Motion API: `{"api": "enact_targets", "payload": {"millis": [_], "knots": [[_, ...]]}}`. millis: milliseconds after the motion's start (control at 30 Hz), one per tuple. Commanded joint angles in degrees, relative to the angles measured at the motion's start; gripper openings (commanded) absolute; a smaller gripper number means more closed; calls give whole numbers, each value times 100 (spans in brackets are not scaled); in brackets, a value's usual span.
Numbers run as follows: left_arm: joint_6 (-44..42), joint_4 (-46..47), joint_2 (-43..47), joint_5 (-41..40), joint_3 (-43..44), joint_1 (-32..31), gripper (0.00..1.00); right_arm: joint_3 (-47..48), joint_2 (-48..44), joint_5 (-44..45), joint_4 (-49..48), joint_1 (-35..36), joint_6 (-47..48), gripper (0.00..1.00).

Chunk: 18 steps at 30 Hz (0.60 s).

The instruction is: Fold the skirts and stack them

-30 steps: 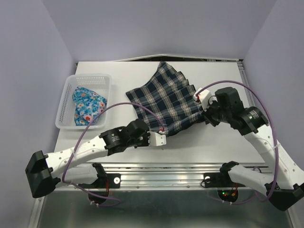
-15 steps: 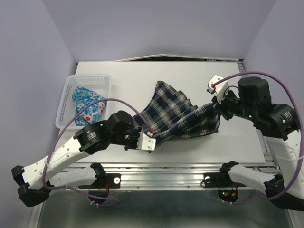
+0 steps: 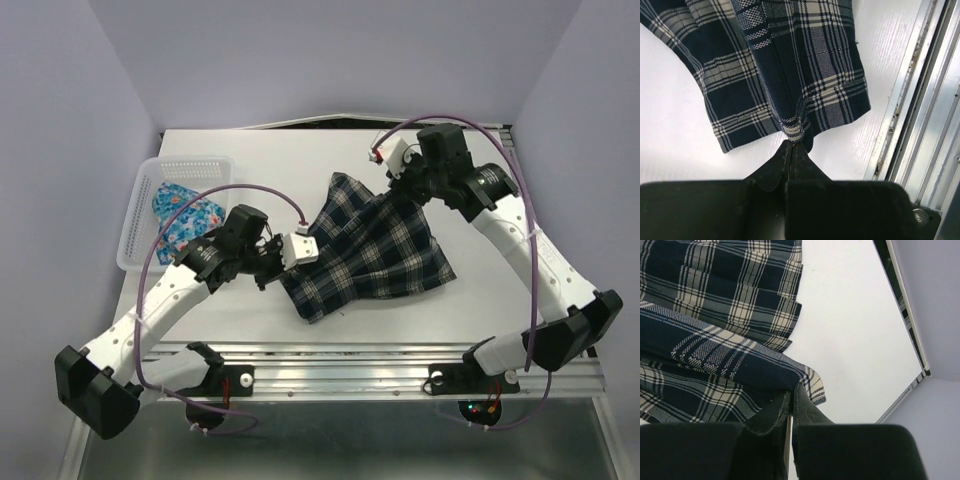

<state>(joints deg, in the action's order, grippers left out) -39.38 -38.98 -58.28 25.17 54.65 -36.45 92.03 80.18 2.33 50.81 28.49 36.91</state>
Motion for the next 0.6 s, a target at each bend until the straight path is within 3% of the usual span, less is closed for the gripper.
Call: {"api": "enact_targets", "payload": {"millis": [0,233,567], "knots": [[-105,22,-297,418,-104,558,0,61,190,233,-1239,-37,387,1],[-202,365,-1132,594,106,1341,0,158,946,215,-1652,-37,625,1],[-431,786,-2187,630,309,1684,0,333,1948,180,-2321,-37,695,1]]}}
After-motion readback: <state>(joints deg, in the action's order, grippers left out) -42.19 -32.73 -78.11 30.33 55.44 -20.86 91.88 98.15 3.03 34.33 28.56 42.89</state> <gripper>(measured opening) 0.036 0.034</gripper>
